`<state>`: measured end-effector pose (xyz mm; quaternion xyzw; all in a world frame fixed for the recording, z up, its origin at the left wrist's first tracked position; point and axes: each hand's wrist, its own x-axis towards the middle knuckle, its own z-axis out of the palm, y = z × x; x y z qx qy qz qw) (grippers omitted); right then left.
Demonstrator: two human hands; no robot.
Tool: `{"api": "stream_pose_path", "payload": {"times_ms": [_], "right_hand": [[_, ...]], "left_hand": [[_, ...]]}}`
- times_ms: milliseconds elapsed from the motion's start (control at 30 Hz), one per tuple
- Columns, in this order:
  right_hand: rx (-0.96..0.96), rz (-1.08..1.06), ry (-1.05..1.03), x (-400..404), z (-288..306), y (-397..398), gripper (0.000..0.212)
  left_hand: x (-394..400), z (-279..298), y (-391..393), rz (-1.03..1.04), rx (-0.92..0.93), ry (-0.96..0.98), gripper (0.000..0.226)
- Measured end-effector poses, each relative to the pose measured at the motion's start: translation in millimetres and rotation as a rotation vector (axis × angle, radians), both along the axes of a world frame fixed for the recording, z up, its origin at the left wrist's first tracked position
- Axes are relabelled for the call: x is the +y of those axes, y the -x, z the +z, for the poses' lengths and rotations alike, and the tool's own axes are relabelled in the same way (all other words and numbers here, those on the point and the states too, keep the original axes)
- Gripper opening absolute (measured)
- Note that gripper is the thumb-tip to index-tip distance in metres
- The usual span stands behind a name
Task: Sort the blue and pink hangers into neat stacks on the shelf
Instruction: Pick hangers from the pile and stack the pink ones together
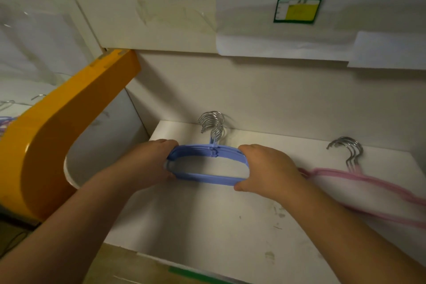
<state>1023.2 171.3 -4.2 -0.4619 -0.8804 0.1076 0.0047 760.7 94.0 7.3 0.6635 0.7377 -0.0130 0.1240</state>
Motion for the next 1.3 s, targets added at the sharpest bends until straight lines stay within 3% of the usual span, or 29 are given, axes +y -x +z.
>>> {"api": "stream_pose_path", "payload": {"times_ms": [100,233,333,433,633,1033,1167,1300], "right_hand": [[0.013,0.024,0.014,0.5,-2.6,-1.1,0.062],[0.071,0.085,0.001,-6.0,-1.3,-11.3,0.092],[0.217,0.055,-0.037,-21.5,6.7,-24.3,0.087],[0.345,0.016,-0.11,-51.7,14.1,-30.0,0.067],[0.28,0.091,-0.114,-142.5,27.9,0.0,0.05],[0.285,0.314,0.008,-334.6,46.4,152.5,0.048],[0.248,0.378,-0.005,-365.6,47.4,195.3,0.055],[0.235,0.397,-0.001,-368.1,45.1,237.9,0.049]], "left_hand": [[-5.9,1.4,-4.1,0.036,0.004,0.0,0.053],[-25.1,1.3,-21.1,0.09,0.103,-0.043,0.103],[-55.8,3.7,-38.2,0.112,0.063,-0.124,0.086],[-93.2,7.6,-47.6,0.105,0.052,-0.202,0.07],[-190.4,17.6,-38.8,0.199,-0.044,-0.312,0.047],[-457.6,31.0,82.3,0.553,0.049,-0.399,0.042],[-496.2,29.0,114.5,0.636,0.048,-0.385,0.04],[-499.0,18.0,154.1,0.707,0.032,-0.382,0.041]]}}
